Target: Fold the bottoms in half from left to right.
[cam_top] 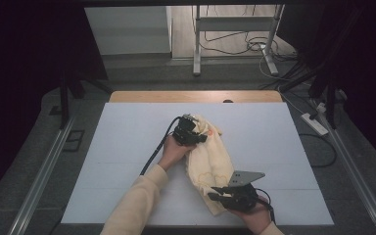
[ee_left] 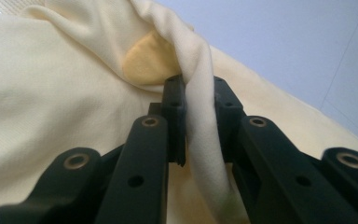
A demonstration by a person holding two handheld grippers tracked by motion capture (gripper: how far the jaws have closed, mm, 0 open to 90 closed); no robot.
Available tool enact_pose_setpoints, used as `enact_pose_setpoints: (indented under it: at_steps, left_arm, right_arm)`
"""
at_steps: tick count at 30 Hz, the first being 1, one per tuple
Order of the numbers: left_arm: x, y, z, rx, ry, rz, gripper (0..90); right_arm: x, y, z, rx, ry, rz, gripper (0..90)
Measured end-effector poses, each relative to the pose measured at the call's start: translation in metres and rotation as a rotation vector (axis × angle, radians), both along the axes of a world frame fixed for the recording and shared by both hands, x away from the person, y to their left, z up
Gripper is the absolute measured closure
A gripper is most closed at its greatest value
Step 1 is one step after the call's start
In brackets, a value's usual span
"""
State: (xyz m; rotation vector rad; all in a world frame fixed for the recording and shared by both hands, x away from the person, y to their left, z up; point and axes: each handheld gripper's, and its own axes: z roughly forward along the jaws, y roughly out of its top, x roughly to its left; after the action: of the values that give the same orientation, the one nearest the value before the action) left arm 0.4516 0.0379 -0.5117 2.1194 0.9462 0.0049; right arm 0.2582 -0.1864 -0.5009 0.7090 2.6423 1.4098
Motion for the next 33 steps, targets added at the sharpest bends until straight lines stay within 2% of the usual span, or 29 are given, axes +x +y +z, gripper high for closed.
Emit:
enact_pose_setpoints:
  at_steps: [18, 28, 31, 33]
  left_arm:
    - [-0.001, 0.000, 0.001, -0.009, -0.006, -0.005, 76.4]
    - [-0.004, 0.001, 0.006, -0.015, -0.033, -0.011, 68.7]
    - [-0.006, 0.001, 0.008, -0.023, -0.040, -0.015, 64.3]
    - [-0.008, 0.002, 0.011, -0.026, -0.055, -0.017, 57.2]
  right_arm:
    - [0.005, -0.014, -0.002, -0.008, 0.031, -0.043, 74.7]
    - [0.006, -0.018, -0.002, -0.012, 0.039, -0.059, 73.4]
    - [0.007, -0.020, -0.002, -0.007, 0.040, -0.069, 69.0]
    - [0.007, -0.021, 0.000, -0.006, 0.032, -0.079, 58.0]
